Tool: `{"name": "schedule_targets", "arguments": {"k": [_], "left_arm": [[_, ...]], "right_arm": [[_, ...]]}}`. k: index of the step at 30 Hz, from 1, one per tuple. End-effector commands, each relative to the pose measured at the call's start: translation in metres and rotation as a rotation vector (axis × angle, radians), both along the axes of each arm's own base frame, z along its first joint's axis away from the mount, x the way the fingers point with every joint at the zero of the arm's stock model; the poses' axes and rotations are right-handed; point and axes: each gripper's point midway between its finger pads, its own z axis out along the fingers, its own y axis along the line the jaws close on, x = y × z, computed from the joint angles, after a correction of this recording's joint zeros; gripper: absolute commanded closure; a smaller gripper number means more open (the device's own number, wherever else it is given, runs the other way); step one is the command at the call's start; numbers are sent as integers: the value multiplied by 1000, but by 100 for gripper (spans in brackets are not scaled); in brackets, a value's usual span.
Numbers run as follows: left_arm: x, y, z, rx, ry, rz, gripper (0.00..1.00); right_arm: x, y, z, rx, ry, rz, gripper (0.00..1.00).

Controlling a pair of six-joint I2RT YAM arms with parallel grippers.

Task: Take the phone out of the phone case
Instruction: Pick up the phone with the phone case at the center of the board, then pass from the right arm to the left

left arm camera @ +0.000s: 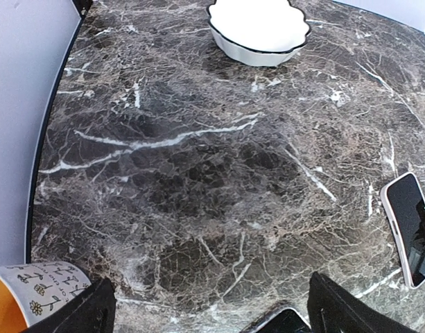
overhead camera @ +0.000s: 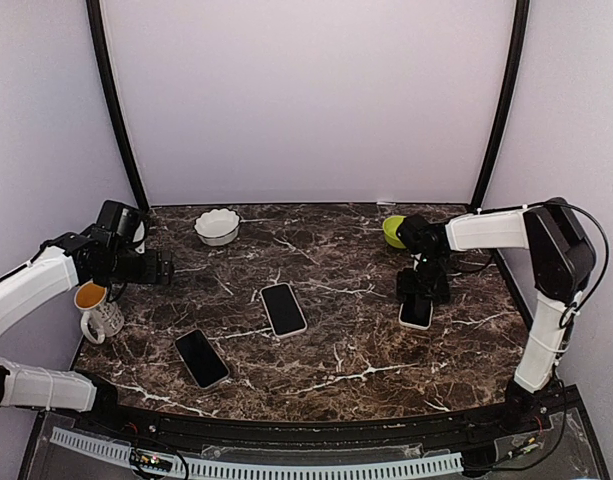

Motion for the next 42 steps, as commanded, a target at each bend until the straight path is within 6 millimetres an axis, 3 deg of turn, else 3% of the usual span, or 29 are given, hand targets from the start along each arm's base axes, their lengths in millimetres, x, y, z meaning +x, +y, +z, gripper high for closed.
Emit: {"name": "schedule_targets", "arguments": {"k": [1,8,17,23,31,37,42], "left_arm": [[-3,-20,4,-69,-14,-96,1],[-14,-67,12,-268,-29,-312,3],[-38,-121,24,-526,10,-561,10],[-42,-146,42,-740,48,-588,16],[-24,-166,78,-907,6,-574,23],[-22,-192,86,-913,23,-624,23],[-22,-207,86,-906,57,-640,23]], "right_arm": [[-9,4,-18,-5,48,75,39],[7,49,46,184,-141,263,51],[-1,119,130,375,-454,553,54],[-10,158,178,484,-659,660,54],[-37,209,202,511,-874,845,58],[-63,240,206,392,-1048,1051,59],[-69,260,217,382,-1109,1104,60]]}}
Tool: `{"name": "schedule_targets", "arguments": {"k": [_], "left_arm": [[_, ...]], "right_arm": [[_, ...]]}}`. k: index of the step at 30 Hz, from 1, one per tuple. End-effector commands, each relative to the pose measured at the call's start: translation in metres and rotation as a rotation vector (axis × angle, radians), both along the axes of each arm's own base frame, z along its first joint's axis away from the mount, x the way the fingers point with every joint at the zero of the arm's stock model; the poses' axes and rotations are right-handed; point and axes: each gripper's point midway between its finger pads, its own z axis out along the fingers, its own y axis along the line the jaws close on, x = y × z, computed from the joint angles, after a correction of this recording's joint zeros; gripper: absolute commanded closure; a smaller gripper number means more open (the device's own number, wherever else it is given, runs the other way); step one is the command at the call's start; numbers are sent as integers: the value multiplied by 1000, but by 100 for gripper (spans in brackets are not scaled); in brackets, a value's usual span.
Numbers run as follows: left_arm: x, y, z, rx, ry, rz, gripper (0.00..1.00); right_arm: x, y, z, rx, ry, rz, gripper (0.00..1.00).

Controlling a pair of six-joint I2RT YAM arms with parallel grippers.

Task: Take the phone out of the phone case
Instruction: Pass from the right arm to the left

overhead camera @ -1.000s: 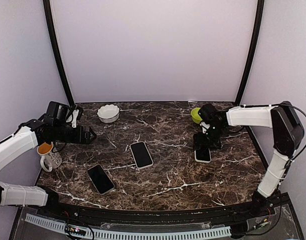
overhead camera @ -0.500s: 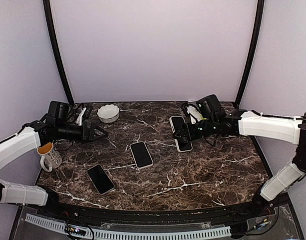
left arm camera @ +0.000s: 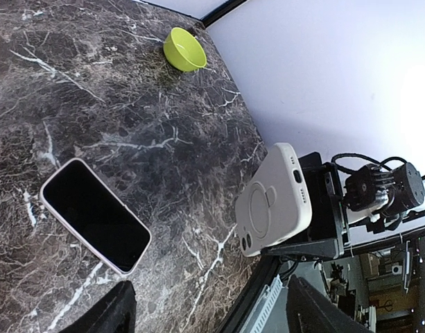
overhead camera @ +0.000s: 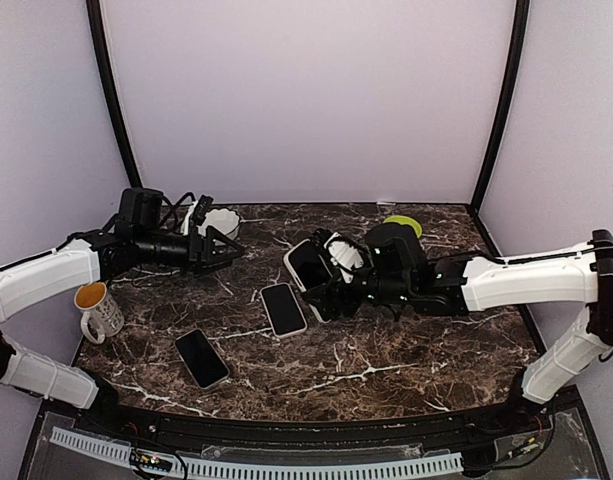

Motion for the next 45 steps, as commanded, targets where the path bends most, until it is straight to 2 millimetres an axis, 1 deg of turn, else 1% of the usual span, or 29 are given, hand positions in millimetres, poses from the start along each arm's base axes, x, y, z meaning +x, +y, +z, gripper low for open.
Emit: {"name": "schedule_targets", "arguments": {"k": [1,2,6,12,16,18,21,26,27,28,29,30,31,32,33,34,35,36,37,38,39,40,42,44,45], "left_arm": [[1,-16,19,-27,-28,-26,23],[2,-18,21,-30,-25,-25,23],[0,-30,24,-28,-30,-41,23],[-5,-48,16,2,-22,-74,23],[-11,-56,9,22,-20,-100,25],[-13,-59,7,28,-19,-109,27],[-15,-62,5,36,-18,-117,35],[-18,-66,4,29,-23,-125,55],[-19,-67,4,26,-20,-127,58],[-20,-68,3,25,-20,-131,64],[-20,-69,3,24,-21,-132,68],[-20,-70,3,25,-22,-134,76],[-20,-71,3,26,-23,-133,81],[-20,-71,3,29,-24,-129,89],[-21,-71,2,29,-23,-126,92],[-21,-72,5,23,-33,-122,98],[-22,-71,4,23,-30,-117,99],[-21,-70,8,15,-47,-107,100],[-21,-68,6,16,-45,-99,100],[-21,-66,8,16,-57,-84,100],[-21,-64,10,16,-67,-76,100],[-19,-62,18,5,-102,-57,100],[-17,-59,28,-3,-143,-39,100],[-17,-56,37,-12,-180,-27,100],[-16,-55,39,-10,-195,-22,100]], "right_arm": [[11,25,53,100,-214,16,61],[7,29,51,86,-225,27,61],[2,40,48,48,-250,40,62],[-3,58,43,5,-265,67,64],[-3,63,44,-2,-272,73,65],[-1,65,43,-12,-272,73,65],[-1,68,45,-18,-272,76,65],[-2,72,47,-14,-265,84,65],[-2,73,47,-12,-262,83,65],[-2,74,48,-11,-259,84,65],[-3,75,47,-11,-258,88,65],[-3,76,48,-10,-258,87,65],[-4,76,47,-13,-256,92,65],[-5,76,47,-10,-254,93,65],[-5,76,48,-7,-252,91,63],[-4,76,48,-4,-246,82,60],[-3,75,48,-4,-241,69,48],[0,73,49,-3,-234,45,39],[5,69,50,-3,-232,10,24],[8,65,51,-5,-231,-19,17],[10,61,50,-15,-233,-41,11],[12,57,50,-24,-238,-63,9],[18,45,51,-39,-248,-124,4],[20,32,52,-37,-249,-169,2],[19,26,57,-18,-249,-184,2]]}}
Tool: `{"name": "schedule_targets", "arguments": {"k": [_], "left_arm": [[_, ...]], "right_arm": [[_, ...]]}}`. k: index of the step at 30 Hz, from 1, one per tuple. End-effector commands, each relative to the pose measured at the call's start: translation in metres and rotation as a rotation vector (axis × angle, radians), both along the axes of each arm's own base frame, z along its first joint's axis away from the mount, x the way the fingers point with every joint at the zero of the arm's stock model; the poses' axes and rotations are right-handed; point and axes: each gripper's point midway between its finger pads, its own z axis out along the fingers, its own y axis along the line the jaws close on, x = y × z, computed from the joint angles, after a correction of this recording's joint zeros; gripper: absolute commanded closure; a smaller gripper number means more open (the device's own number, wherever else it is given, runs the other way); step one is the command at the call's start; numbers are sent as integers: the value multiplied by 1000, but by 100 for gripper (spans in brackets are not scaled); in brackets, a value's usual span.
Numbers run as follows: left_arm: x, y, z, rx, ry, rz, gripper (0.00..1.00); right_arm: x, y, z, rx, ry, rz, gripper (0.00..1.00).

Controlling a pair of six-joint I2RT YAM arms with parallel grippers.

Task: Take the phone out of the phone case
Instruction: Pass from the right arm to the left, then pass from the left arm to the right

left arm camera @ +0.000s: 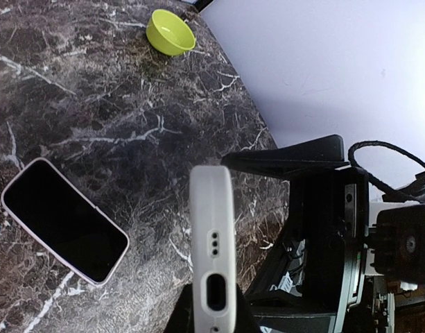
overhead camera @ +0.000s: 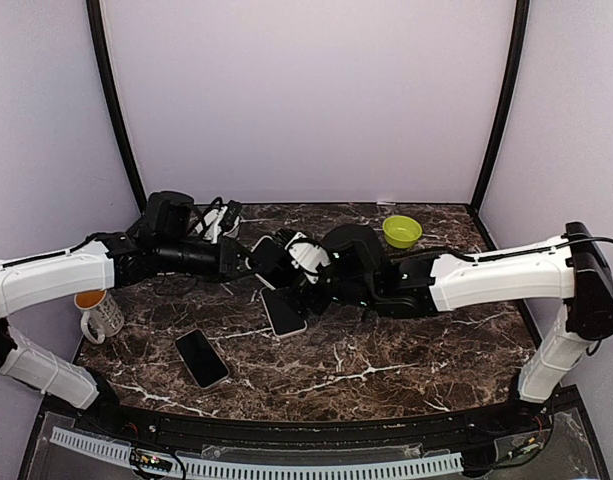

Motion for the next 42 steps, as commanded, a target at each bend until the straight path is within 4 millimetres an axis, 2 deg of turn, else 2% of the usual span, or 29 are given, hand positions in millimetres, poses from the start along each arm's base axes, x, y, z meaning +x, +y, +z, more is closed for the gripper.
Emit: {"name": "schedule_targets", "arguments": {"k": [1,5,11,15,19,23,25,28,34,42], "left_arm": [[2,5,53,-86,-185,24,100],[3,8,69,-105,-244,36,100],[4,12,94,-152,-325,57,100],[7,13,110,-194,-358,83,100],[11,13,128,-257,-373,114,100],[11,12,151,-355,-371,130,100],[9,13,168,-415,-381,133,100],[7,13,182,-470,-369,133,100],[5,8,190,-514,-357,99,100],[-5,4,201,-624,-335,39,100]], "right_arm": [[13,-31,47,135,-57,-157,2],[18,-59,67,250,-8,-249,1],[30,-101,89,508,175,-338,1],[32,-115,97,624,250,-392,1],[24,-110,102,676,326,-361,1],[15,-103,114,816,425,-260,1],[9,-100,125,879,457,-205,1],[-5,-94,147,959,475,-75,1],[-25,-83,159,1028,540,105,1],[-28,-75,170,1100,591,186,1]]}}
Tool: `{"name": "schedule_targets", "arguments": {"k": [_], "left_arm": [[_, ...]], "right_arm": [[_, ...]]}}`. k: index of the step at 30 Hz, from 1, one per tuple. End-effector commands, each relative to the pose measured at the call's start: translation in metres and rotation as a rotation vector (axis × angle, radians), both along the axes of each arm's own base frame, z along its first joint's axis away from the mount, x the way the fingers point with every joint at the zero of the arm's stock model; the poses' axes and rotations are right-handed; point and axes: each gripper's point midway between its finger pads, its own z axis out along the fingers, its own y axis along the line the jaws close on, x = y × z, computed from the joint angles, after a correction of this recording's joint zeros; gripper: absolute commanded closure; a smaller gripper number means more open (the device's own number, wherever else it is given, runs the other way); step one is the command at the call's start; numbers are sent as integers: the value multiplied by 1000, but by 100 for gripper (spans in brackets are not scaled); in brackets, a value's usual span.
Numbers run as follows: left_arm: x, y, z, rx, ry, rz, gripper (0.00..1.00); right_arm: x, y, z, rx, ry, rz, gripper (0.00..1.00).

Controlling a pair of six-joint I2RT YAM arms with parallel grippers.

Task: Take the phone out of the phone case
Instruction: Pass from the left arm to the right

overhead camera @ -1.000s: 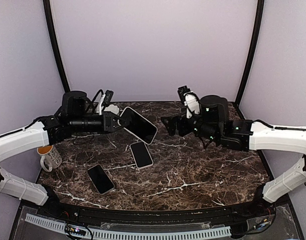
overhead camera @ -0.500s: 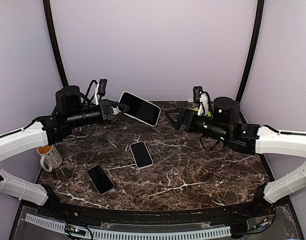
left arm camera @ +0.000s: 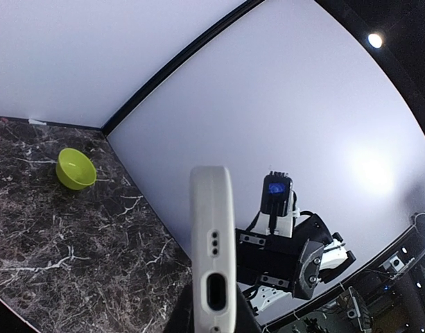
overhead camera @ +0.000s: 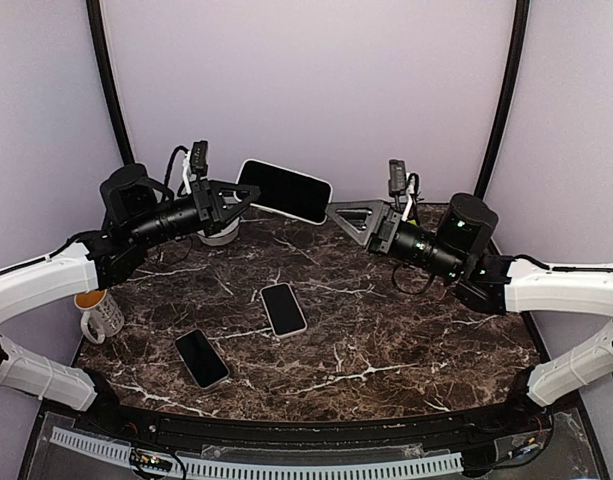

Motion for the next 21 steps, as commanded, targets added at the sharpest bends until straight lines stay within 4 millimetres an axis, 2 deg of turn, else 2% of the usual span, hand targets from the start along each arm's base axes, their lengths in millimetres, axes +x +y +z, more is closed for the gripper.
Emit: {"name": "schedule_targets", "arguments": {"k": [1,6,11,21], "left_arm": [[-19,3,56,-164,-126,-67,100],[-21,1,57,-171,-116,-91,100],[-24,2,54,-177,-110,-101,100],[-27,3,48,-185,-104,-110,100]], "right_arm": [[-7,2,23,122,-26,70,2],[-8,11,35,170,-41,131,2],[-9,21,45,190,-64,179,10],[-12,28,64,266,-107,243,42]]}}
